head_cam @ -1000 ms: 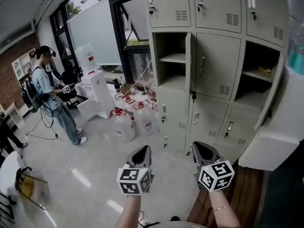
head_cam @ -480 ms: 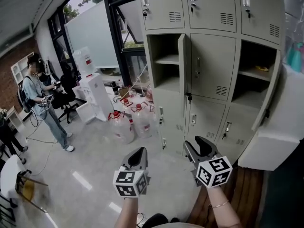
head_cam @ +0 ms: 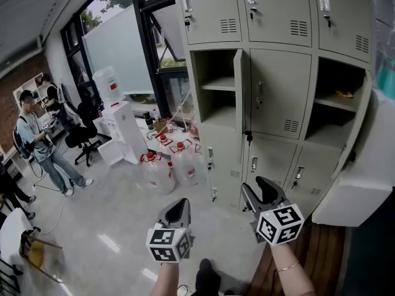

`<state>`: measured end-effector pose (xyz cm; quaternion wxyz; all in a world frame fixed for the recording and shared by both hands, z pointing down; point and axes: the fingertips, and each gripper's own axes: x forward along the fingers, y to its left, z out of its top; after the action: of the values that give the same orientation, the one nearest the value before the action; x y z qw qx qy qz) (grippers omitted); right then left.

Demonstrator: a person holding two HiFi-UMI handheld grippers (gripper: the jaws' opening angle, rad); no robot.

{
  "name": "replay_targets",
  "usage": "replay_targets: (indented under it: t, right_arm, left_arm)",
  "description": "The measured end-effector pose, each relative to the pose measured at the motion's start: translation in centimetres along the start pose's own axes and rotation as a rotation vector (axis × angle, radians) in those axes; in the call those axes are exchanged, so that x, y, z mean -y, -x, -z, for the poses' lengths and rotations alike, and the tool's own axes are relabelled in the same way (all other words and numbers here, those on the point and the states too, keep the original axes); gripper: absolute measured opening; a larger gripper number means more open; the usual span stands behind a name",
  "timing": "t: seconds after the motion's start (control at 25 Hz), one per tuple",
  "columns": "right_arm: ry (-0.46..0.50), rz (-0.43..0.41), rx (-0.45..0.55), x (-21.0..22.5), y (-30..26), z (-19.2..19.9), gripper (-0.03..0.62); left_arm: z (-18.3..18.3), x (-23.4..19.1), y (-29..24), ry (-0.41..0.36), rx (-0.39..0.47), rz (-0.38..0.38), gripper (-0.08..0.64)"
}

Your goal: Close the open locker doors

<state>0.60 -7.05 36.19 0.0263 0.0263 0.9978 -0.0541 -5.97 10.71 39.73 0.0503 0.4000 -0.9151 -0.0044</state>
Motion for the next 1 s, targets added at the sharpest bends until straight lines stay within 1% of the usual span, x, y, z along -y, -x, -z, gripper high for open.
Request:
replay_targets:
  t: [0.12,0.24,0.4,0.6,0.68,0.84,1.0]
  right_arm:
    - [0.015,0.016,0.001,0.6,-2.4,-0.2,0.184]
    - [0.032,0.038,0.018,1.2,-5.1,-1.1,0.184]
    - [0.047,0.066,0.06,2.2,-9.4,-3.3,0.184]
    - [0.127,0.145,0.109,4.5,-14.8,-6.6,0.184]
    - [0.14,0.169,0.125,5.4,-16.6,-7.7,0.184]
    - [0.159,0.204,0.149,6.4,-19.1,-9.3,0.183]
    - [0.188,0.251,0.132,7.4,-20.9,-9.2,0.18]
  left_arm:
    - [-0.2,-1.4,-2.2,0.003,0.004,0.014,0.02]
    - [-0.6,-3.3,-4.6,0.015,0.007,0.024,0.02]
    - [-1.3,-6.2,-8.7,0.026,0.005,0.044,0.02]
    - [-2.7,-9.9,-13.9,0.038,0.017,0.086,0.02]
    - [-3.0,-11.4,-15.6,0.034,0.021,0.099,0.02]
    - [-3.6,-14.0,-18.4,0.038,0.011,0.133,0.02]
    - [-3.8,-16.0,-20.9,0.045,0.011,0.158,0.02]
